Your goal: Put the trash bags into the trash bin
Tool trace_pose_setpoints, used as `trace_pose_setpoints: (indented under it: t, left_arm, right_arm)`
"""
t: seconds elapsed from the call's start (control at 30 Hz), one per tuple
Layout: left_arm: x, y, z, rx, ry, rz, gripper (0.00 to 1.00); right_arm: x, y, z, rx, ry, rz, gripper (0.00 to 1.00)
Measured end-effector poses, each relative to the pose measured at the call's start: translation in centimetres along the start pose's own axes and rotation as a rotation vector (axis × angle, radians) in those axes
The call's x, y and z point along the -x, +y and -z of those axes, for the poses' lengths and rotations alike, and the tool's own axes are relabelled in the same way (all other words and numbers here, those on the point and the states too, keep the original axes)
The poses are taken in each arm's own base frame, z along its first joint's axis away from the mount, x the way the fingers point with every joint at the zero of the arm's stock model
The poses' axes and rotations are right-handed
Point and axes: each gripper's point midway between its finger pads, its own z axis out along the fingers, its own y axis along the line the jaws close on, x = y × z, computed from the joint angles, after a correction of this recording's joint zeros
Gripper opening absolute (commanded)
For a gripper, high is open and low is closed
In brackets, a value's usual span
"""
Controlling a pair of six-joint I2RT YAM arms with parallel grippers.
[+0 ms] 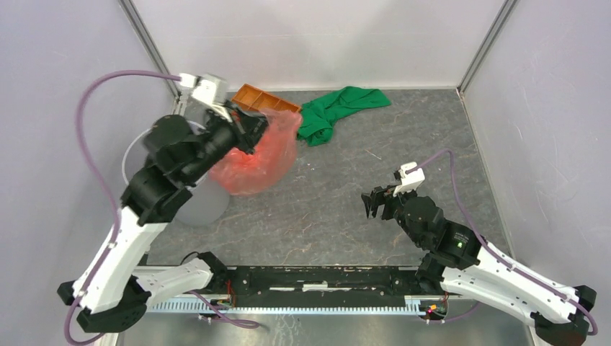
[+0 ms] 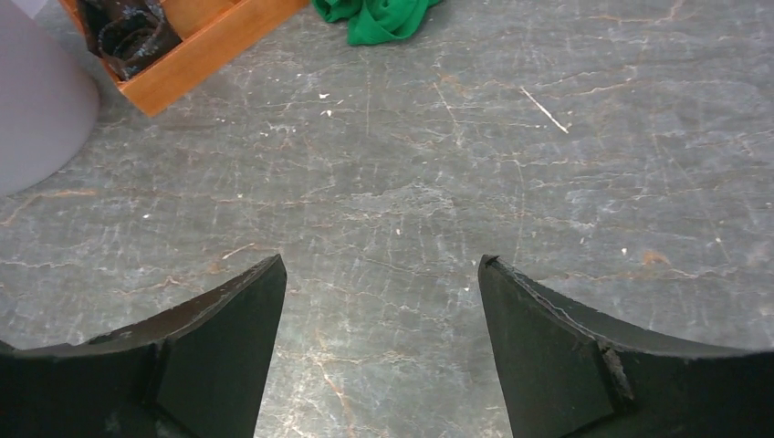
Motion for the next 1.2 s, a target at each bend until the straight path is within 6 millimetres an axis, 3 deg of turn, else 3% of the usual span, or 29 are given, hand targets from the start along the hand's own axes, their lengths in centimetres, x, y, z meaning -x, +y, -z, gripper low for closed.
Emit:
trace_pose_setpoints:
  t: [0.07, 0.23, 0.3, 0.33, 0.43, 0.67, 0.8, 0.93, 1.03, 1.13, 1.2]
  left_arm:
    - [-3.2, -0.4, -1.2, -0.038, 0.074, -0.001, 0.02]
    - [-16.2, -0.7, -3.7, -0.066, 0.38, 0.024, 0.02]
    - [-19.1, -0.7, -3.9, -0.057, 0.466, 0.022, 0.02]
    - [-19.7, -0.8, -4.1, -0.053, 0.487, 0.018, 0.02]
    - [-17.3, -1.0, -5.4, -0.035, 0.447, -0.005, 0.02]
    - [-4.0, 0.7, -8.9, 0.149, 0.105, -0.17, 0.02]
    - [0.1, 1.1, -10.9, 0.215, 0.005, -0.242, 0.02]
    - [-0.2, 0.7, -12.4, 0.2, 0.007, -0.271, 0.02]
    - [-2.3, -0.5, -12.9, 0.156, 0.044, -0.278, 0.02]
    - [-6.7, -2.6, -12.7, 0.078, 0.123, -0.289, 0.02]
    - [-11.4, -4.3, -12.0, 0.012, 0.216, -0.29, 0.02]
  right_arm:
    - [0.2, -0.2, 0.0, -0.012, 0.002, 0.016, 0.85]
    - [-0.2, -0.8, -0.1, -0.043, 0.013, 0.036, 0.82]
    - [-0.3, -1.0, 0.0, -0.049, 0.008, 0.035, 0.82]
    - [-0.6, -1.2, -0.1, -0.052, 0.008, 0.036, 0.82]
    - [-0.9, -1.4, -0.1, -0.061, 0.01, 0.039, 0.78]
    - [-1.1, -1.6, -0.2, -0.075, 0.014, 0.043, 0.78]
    - [-0.6, -1.9, 0.1, -0.083, -0.007, 0.028, 0.77]
    - [0.0, -2.2, 0.5, -0.093, -0.034, 0.011, 0.77]
    - [0.4, -2.5, 0.7, -0.101, -0.052, 0.001, 0.78]
    - [0.7, -2.7, 0.9, -0.106, -0.066, -0.007, 0.81]
    - [0.8, -2.8, 0.9, -0.109, -0.07, -0.008, 0.82]
